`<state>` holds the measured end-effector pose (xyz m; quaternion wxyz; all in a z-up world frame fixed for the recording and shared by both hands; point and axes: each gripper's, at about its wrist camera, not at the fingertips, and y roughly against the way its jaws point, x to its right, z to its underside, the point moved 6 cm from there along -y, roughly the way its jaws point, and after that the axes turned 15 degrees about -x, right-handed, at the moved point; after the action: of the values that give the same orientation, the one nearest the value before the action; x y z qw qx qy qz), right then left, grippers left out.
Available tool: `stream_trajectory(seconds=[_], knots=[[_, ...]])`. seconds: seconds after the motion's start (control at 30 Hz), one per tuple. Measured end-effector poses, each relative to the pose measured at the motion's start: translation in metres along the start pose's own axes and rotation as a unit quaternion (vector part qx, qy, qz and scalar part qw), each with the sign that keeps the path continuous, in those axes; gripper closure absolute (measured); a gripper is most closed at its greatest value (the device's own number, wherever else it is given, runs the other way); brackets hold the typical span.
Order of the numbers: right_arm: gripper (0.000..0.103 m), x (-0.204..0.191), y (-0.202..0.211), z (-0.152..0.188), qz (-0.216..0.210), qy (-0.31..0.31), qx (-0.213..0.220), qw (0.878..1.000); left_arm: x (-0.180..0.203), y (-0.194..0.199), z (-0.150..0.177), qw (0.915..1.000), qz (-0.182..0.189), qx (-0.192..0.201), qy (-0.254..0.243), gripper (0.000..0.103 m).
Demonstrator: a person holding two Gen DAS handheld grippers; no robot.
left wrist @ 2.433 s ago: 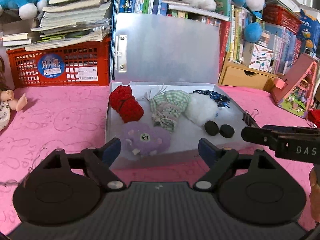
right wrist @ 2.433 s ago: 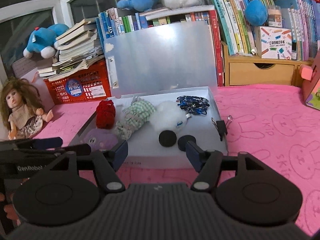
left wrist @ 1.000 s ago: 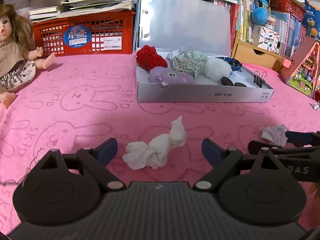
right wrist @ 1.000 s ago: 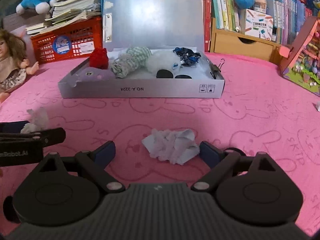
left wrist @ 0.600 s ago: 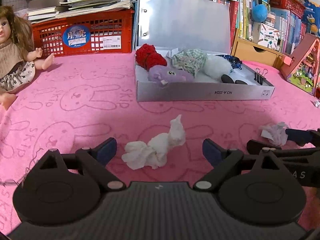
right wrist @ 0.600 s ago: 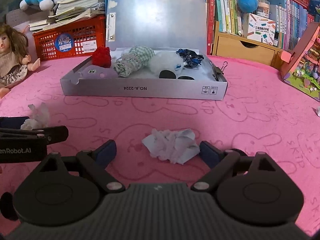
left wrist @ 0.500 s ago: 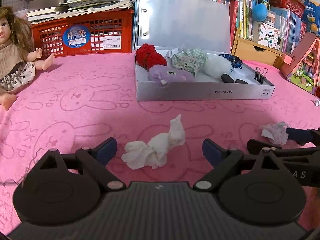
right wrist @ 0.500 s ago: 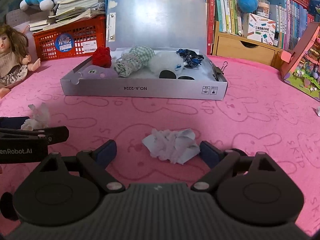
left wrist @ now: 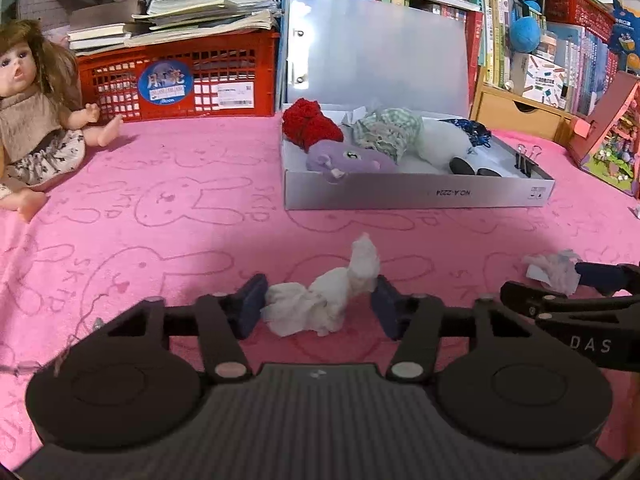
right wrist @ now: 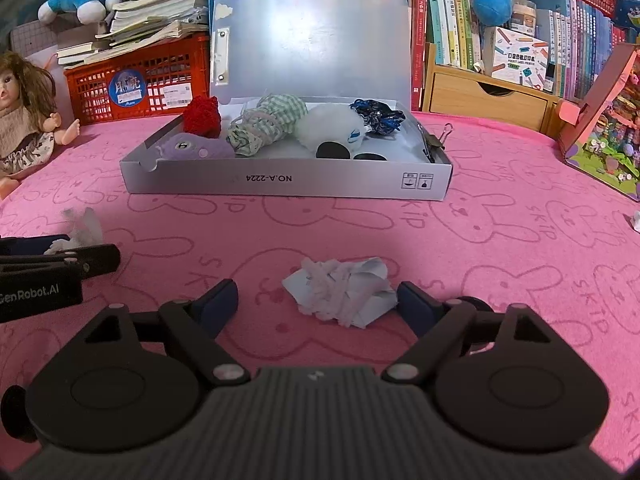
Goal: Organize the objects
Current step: 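Lower the left gripper onto the white tissue and close it, then carry the white tissues into the white box with both grippers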
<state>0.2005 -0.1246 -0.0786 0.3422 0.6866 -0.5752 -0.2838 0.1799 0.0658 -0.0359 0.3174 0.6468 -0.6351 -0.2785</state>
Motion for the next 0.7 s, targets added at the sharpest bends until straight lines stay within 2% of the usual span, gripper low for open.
stream_trajectory(seconds=[0.43, 0.47, 0.57, 0.7], knots=[[0.026, 0.0, 0.003, 0.001, 0.001, -0.003, 0.006, 1.0, 0.003, 0.007, 0.004, 0.9999, 0.008, 0.005, -0.003, 0.05], [0.029, 0.001, 0.003, 0.001, 0.002, -0.004, 0.007, 1.0, 0.004, 0.009, 0.004, 0.9999, 0.009, 0.007, -0.004, 0.05], [0.044, 0.002, 0.005, 0.001, 0.007, -0.007, 0.014, 1.0, 0.007, 0.014, 0.003, 0.9998, 0.012, 0.012, -0.009, 0.05], [0.048, 0.003, 0.01, 0.0, 0.001, 0.004, 0.013, 1.0, 0.011, 0.021, 0.001, 0.9995, 0.012, 0.021, -0.021, 0.05]])
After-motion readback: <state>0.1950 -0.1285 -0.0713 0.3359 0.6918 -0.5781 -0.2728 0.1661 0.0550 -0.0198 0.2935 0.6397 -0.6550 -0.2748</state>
